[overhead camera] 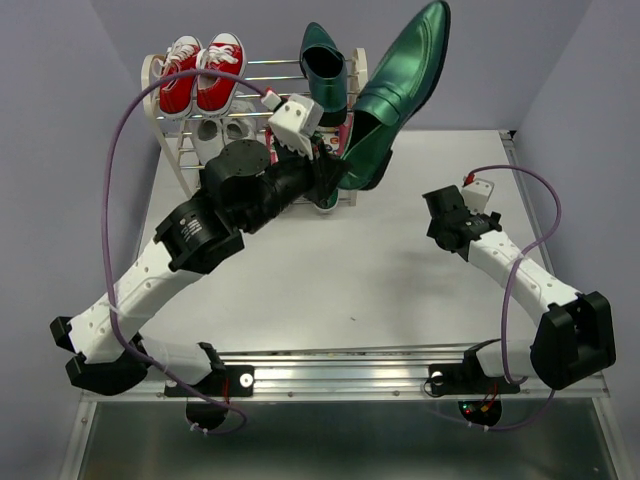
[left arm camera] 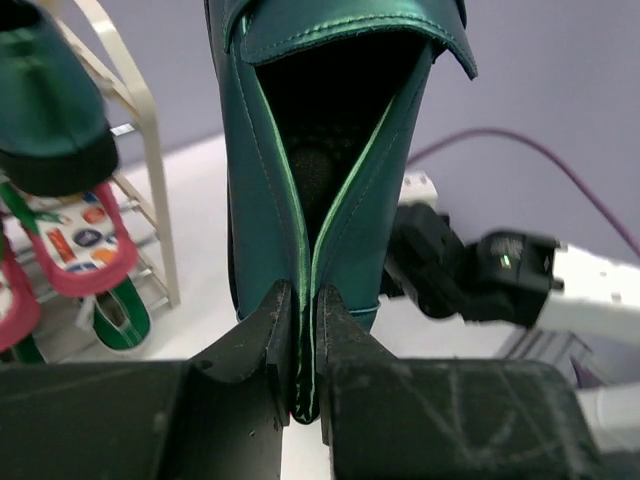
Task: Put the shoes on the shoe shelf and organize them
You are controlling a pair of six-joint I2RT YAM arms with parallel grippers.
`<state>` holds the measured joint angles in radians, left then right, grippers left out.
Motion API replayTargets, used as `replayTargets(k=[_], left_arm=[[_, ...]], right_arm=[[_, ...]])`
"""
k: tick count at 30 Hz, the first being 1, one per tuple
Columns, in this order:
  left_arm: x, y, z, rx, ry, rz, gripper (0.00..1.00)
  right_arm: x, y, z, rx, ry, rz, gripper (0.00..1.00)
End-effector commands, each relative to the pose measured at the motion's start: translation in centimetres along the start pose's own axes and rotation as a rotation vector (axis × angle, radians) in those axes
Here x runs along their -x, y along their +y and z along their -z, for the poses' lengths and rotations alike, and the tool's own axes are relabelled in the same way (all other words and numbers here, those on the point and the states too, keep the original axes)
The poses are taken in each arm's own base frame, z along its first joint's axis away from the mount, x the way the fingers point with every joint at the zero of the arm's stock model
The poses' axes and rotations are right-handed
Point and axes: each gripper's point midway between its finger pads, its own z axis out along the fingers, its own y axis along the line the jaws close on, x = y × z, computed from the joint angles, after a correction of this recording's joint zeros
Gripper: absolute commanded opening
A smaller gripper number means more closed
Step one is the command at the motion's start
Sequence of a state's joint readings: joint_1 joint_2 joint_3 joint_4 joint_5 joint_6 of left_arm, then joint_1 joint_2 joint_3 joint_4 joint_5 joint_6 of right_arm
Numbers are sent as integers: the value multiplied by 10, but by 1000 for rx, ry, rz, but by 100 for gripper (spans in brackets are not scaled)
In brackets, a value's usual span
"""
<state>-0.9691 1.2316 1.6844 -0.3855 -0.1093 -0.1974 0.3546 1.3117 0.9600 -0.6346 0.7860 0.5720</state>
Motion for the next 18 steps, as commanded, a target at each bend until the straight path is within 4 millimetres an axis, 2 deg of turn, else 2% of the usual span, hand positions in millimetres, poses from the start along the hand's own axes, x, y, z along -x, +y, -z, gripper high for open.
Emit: replayTargets(k=[1, 3, 4, 5, 6, 9, 10, 13, 18], left_arm=[[108, 17, 14, 154, -335, 41, 0], [135, 39, 24, 297, -410, 64, 0], [131, 49, 20, 355, -404, 66, 0], [141, 56, 21, 392, -426, 75, 0], [146, 72, 25, 447, -440, 86, 0], [156, 95, 26, 502, -458, 107, 0], [161, 111, 28, 536, -467, 99, 0], [163, 123, 20, 519, -448, 85, 0], [151, 163, 4, 597, -370, 52, 0]], right_arm=[[10, 1, -2, -5, -38, -39, 100], [9, 3, -1, 3, -32, -38, 100], [9, 3, -1, 5, -31, -38, 100], [10, 3, -1, 6, -32, -40, 100], [10, 4, -1, 8, -32, -41, 100], [10, 5, 0, 17, -28, -40, 100], [9, 5, -1, 17, -26, -38, 100], [7, 6, -1, 22, -20, -34, 100], [7, 5, -3, 13, -20, -24, 100]])
